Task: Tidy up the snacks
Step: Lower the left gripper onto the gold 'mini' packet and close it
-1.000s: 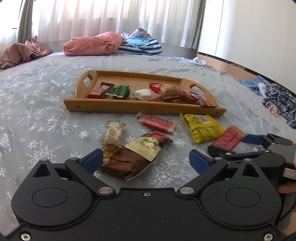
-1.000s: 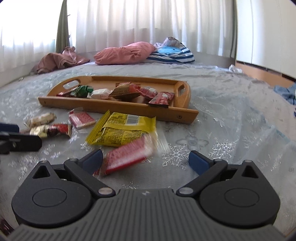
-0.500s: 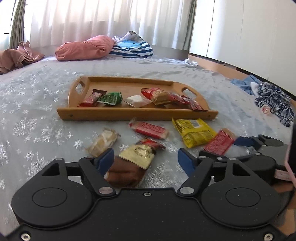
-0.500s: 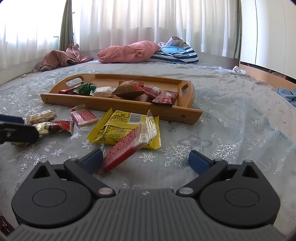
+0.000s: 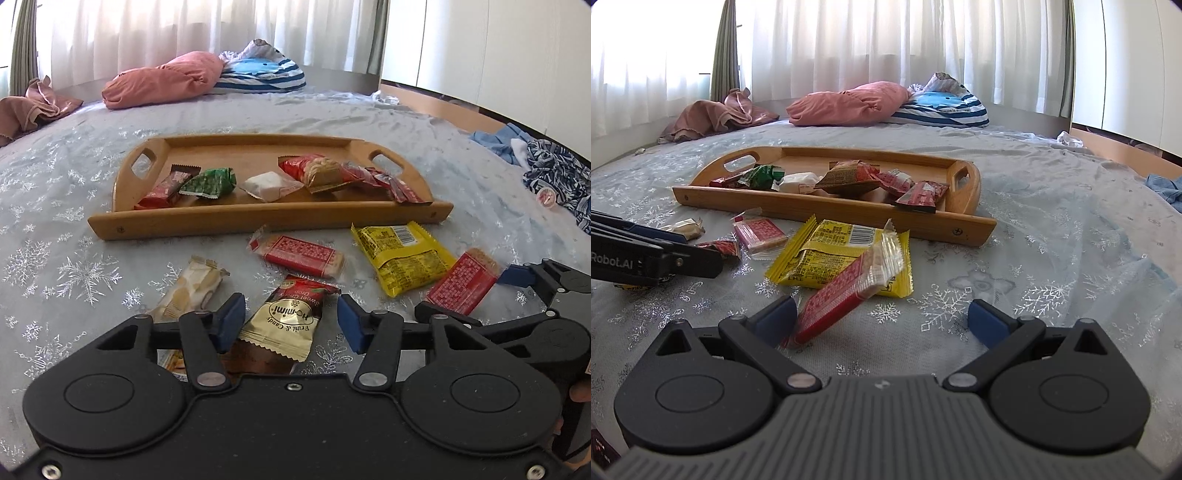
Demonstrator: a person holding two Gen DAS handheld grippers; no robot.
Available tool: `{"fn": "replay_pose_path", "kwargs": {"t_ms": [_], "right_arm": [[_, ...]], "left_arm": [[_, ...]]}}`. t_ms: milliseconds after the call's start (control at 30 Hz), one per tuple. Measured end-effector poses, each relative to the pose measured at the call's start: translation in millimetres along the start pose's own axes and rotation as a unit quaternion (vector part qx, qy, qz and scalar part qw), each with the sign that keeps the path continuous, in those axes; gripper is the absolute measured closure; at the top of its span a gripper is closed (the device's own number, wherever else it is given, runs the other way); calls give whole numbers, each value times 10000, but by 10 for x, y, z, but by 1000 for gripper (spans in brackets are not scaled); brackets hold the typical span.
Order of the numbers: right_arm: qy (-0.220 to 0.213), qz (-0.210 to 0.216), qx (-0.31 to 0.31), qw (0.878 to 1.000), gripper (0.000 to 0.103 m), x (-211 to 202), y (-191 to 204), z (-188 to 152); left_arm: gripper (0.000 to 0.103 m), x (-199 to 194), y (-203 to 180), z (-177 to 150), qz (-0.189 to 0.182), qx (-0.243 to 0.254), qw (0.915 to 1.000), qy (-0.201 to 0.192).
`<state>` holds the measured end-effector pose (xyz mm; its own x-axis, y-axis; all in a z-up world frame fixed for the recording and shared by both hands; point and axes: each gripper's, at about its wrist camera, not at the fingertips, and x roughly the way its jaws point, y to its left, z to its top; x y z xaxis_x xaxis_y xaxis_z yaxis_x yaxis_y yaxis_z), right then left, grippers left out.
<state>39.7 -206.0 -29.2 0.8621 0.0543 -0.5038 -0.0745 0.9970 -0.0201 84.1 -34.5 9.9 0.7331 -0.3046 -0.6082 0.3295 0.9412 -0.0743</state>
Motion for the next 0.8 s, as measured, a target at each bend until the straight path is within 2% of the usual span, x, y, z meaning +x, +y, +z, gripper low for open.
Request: {"fn": "replay_pose_path", "kwargs": {"t_ms": [133, 200, 433, 700, 800], "right_arm": [[7, 5, -3, 10000, 0, 2, 2, 0], [11, 15, -6, 10000, 0, 3, 3, 1], [11, 20, -5, 10000, 0, 6, 3, 2], [48, 9, -72, 10000, 0, -39, 21, 42], [-73, -44, -96, 9999, 0, -102, 29, 38]], "left_arm": [[53, 21, -22, 27, -127, 69, 9999, 71], [67, 31, -41, 44, -221, 69, 9997, 123], [67, -9, -114, 71, -375, 16, 9992, 131], [68, -90, -164, 62, -347, 88, 9993, 123], [68, -80, -161, 46, -333, 67, 9992, 192]]}}
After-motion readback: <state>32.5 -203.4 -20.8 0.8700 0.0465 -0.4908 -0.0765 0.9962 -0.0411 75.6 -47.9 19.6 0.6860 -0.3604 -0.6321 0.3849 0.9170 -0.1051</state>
